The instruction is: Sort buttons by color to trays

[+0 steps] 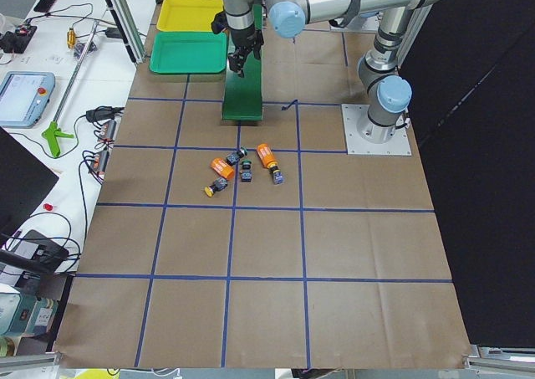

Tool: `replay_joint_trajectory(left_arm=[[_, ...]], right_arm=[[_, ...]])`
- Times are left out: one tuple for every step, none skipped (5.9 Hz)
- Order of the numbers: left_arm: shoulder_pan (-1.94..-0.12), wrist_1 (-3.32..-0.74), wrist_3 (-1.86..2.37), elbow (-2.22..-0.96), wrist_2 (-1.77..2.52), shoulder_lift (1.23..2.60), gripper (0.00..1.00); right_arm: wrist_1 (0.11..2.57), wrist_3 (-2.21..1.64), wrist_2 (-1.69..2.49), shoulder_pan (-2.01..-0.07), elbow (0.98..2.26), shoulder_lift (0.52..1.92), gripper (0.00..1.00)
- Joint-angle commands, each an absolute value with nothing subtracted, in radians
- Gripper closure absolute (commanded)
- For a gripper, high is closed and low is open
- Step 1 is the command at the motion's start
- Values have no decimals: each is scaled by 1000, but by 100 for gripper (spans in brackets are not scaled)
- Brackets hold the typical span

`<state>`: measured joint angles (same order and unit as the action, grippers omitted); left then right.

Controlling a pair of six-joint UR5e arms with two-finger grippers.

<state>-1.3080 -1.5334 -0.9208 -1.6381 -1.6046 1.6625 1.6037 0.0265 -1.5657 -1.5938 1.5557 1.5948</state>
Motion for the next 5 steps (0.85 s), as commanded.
replay_joint_trajectory(left_arm=[[-1218, -1372, -1130, -1748, -1654, 1710, 2], [-1172, -1264, -1185, -1831, -1648, 1713, 5], [-1099, -1132, -1257, -1927, -1593, 1720, 5], [-1073, -1091, -1354, -2004, -1574, 1724, 5], [-1057, -1048, -1408, -2025, -1575, 1750, 5]], right_arm=[[1603, 37, -1557, -1594, 1557, 1594, 0], [1605, 37, -1559, -1594, 1557, 1595, 0], [1603, 37, -1562, -1594, 1557, 1595, 0], [1603, 37, -1562, -1594, 1557, 1595, 0], [1603, 37, -1562, -1594, 1557, 1595, 0]])
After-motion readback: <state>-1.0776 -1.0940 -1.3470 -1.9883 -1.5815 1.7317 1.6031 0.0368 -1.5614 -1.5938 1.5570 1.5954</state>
